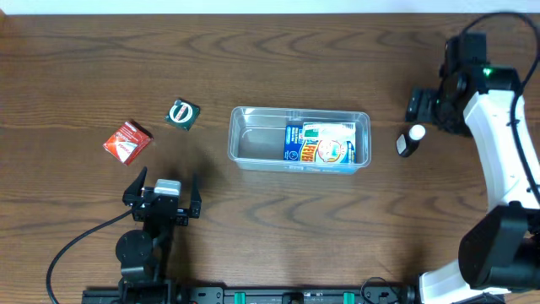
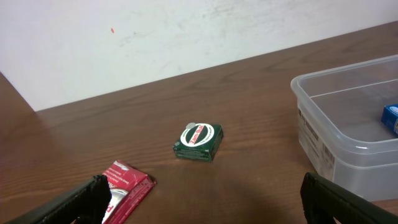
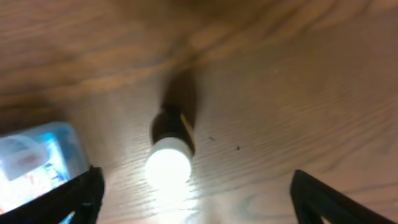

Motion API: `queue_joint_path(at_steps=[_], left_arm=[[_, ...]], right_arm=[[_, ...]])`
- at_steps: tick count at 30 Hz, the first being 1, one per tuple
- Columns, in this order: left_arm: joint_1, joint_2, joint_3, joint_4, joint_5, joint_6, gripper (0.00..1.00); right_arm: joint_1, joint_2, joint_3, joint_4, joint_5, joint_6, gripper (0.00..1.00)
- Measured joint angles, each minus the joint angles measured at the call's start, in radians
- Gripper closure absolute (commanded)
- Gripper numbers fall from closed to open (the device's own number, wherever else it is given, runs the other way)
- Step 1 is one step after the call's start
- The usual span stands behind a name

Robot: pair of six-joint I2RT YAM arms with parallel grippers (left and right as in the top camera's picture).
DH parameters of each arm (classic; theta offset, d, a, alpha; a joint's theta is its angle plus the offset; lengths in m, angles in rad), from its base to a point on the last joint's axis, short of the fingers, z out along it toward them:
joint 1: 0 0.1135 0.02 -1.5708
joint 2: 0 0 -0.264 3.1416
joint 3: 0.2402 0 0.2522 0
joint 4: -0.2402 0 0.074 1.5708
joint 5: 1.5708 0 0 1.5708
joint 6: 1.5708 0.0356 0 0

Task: Pack container
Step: 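Move right gripper to the dark bottle and grasp it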

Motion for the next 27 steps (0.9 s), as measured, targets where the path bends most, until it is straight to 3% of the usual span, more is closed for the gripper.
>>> queue_joint_path(at_steps=[4, 11, 21, 27], left_arm=[[0.000, 0.000, 0.000, 0.000, 0.000, 0.000, 0.02], [0.000, 0.000, 0.000, 0.000, 0.000, 0.000, 0.02], [0.000, 0.000, 0.000, 0.000, 0.000, 0.000, 0.02], [0.000, 0.000, 0.000, 0.000, 0.000, 0.000, 0.02]], right_arm=[[-0.005, 0.003, -0.079, 0.076, -0.015, 0.004, 0.18], [-0.005, 0.004, -0.142, 0.184, -0.045, -0.002, 0.39], [-0.005, 0.005, -0.220, 0.308, -0.100, -0.025, 0.47], [-0.005, 0.005, -0.229, 0.327, -0.133, -0.058, 0.71]])
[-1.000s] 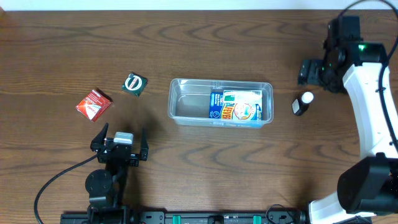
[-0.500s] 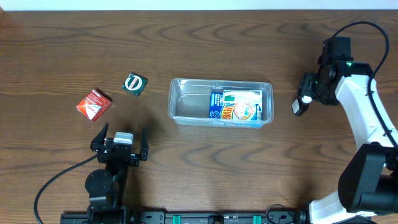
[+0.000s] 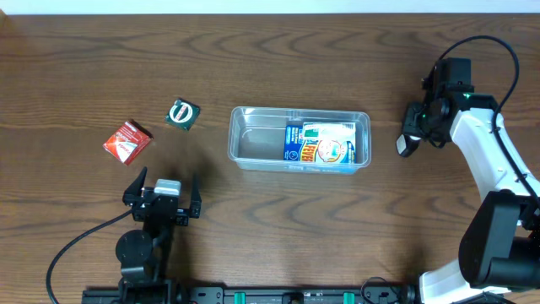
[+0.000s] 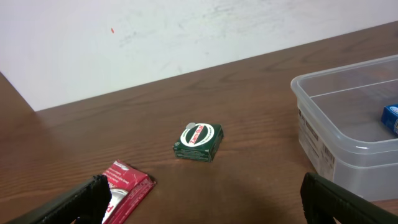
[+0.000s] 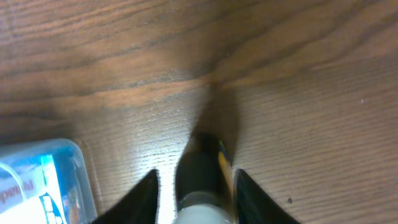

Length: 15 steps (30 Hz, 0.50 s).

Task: Pack container
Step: 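Move right gripper to the dark bottle and grasp it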

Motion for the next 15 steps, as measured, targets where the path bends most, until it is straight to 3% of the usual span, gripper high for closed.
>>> queue_joint_path(at_steps=[5, 15], left_arm=[[0.000, 0.000, 0.000, 0.000, 0.000, 0.000, 0.02], [0.000, 0.000, 0.000, 0.000, 0.000, 0.000, 0.02]], right_arm=[[0.000, 0.000, 0.000, 0.001, -0.007, -0.011, 0.78], [0.000, 0.000, 0.000, -0.001, -0.013, -0.016, 0.65]])
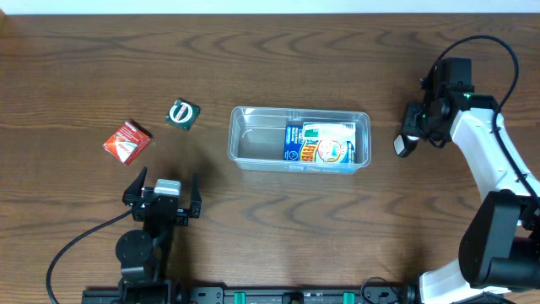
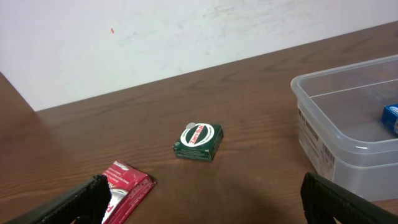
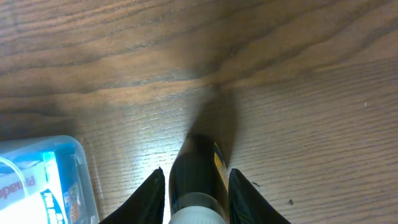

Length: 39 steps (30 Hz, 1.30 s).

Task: Pack container
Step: 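Move right gripper to the dark bottle and grasp it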

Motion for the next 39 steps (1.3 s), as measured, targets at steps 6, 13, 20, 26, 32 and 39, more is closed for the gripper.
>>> queue_joint_path(at_steps=[6, 13, 20, 26, 32, 39], left_arm=[[0.000, 0.000, 0.000, 0.000, 0.000, 0.000, 0.02], [0.000, 0.000, 0.000, 0.000, 0.000, 0.000, 0.02], [0.000, 0.000, 0.000, 0.000, 0.000, 0.000, 0.02], [0.000, 0.000, 0.000, 0.000, 0.000, 0.000, 0.02], [0.000, 0.000, 0.000, 0.000, 0.000, 0.000, 0.02], [0.000, 0.000, 0.000, 0.000, 0.000, 0.000, 0.02]], right_arm=[[0.000, 0.000, 0.000, -0.008, -0.003, -0.011, 0.49], [0.000, 0.000, 0.000, -0.058, -0.005, -0.018, 0.52], [0.002, 0.000, 0.000, -0.087, -0.005, -0.034, 0.62], [0.004, 0.000, 0.000, -0.080, -0.003, -0.053, 0.75], [0.004, 0.000, 0.000, -0.073, -0.001, -0.055, 0.75], [0.004, 0.000, 0.017, -0.126, -0.002, -0.069, 0.74]])
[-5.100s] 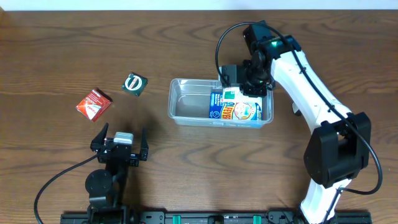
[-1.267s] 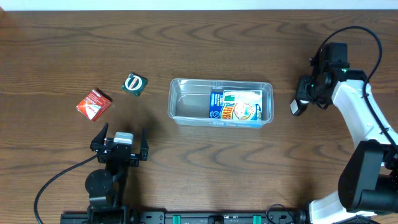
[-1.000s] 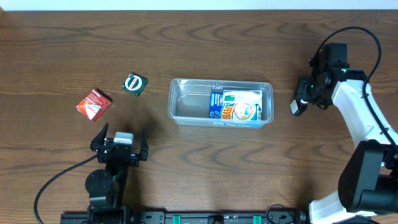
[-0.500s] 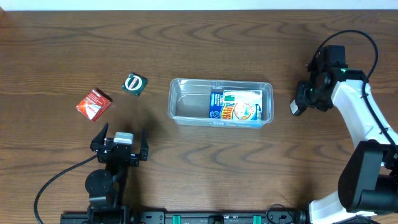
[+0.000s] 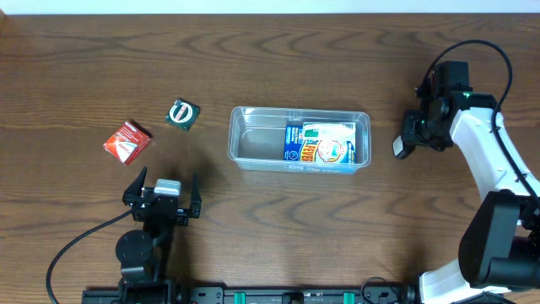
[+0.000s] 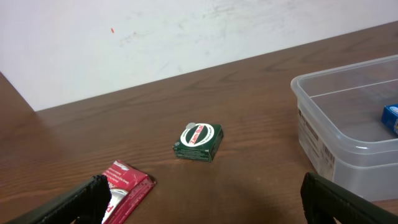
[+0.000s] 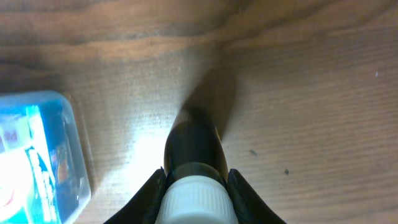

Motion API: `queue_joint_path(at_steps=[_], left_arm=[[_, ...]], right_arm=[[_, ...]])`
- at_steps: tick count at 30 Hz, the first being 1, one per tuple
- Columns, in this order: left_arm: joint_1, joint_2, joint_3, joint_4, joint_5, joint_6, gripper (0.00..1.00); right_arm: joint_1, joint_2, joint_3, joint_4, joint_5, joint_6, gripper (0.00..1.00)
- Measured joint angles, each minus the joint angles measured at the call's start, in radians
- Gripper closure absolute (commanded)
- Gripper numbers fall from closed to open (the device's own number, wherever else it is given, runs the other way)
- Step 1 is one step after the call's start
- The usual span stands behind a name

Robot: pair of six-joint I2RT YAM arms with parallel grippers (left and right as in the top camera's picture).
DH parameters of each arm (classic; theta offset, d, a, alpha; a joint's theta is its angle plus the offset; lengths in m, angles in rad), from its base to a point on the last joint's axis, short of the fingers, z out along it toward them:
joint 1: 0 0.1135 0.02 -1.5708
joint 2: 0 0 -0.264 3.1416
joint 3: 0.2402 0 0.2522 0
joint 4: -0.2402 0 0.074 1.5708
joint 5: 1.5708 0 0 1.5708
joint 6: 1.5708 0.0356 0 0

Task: Pack container
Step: 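Move right gripper to the dark bottle and grasp it, then carry the dark bottle over the container with right gripper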

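Note:
A clear plastic container point(image 5: 253, 143) sits mid-table with a blue and white packet point(image 5: 325, 143) in its right half. Just right of it, my right gripper point(image 5: 408, 140) is shut on a small dark bottle with a white cap point(image 5: 401, 147). In the right wrist view the bottle point(image 7: 194, 149) fills the gap between both fingers point(image 7: 157, 190). I cannot tell whether it rests on the wood. A green tin point(image 5: 183, 113) and a red packet point(image 5: 127, 141) lie left of the container. My left gripper point(image 5: 162, 201) stands open near the front edge, holding nothing.
The left wrist view shows the green tin point(image 6: 198, 142), the red packet point(image 6: 127, 185) near the left fingertip point(image 6: 81, 199) and the container wall point(image 6: 323, 149) on the right. Bare wood lies between the bottle and the container corner point(image 7: 43, 155).
My right gripper stays shut on the bottle and has shifted slightly toward the container; the white cap now shows large between the fingers. The left arm has not moved.
At first my right gripper was open above the bottle on the table right of the container. Then its fingers were down on either side of the bottle. Then they were shut on it, and they hold it now. The left side never changed.

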Motion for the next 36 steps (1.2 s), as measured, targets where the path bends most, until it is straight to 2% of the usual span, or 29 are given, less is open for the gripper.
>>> queue_joint_path(at_steps=[9, 16, 20, 26, 36], left_arm=[[0.000, 0.000, 0.000, 0.000, 0.000, 0.000, 0.02], [0.000, 0.000, 0.000, 0.000, 0.000, 0.000, 0.02], [0.000, 0.000, 0.000, 0.000, 0.000, 0.000, 0.02], [0.000, 0.000, 0.000, 0.000, 0.000, 0.000, 0.02], [0.000, 0.000, 0.000, 0.000, 0.000, 0.000, 0.02]], right_arm=[[0.030, -0.079, 0.133, -0.113, 0.001, -0.009, 0.73], [0.169, -0.267, 0.175, -0.103, 0.001, -0.010, 0.72], [0.267, -0.313, 0.179, -0.089, -0.001, -0.003, 0.72], [0.415, -0.305, 0.179, -0.051, -0.001, 0.018, 0.73], [0.627, -0.163, 0.180, 0.150, 0.005, 0.090, 0.73]])
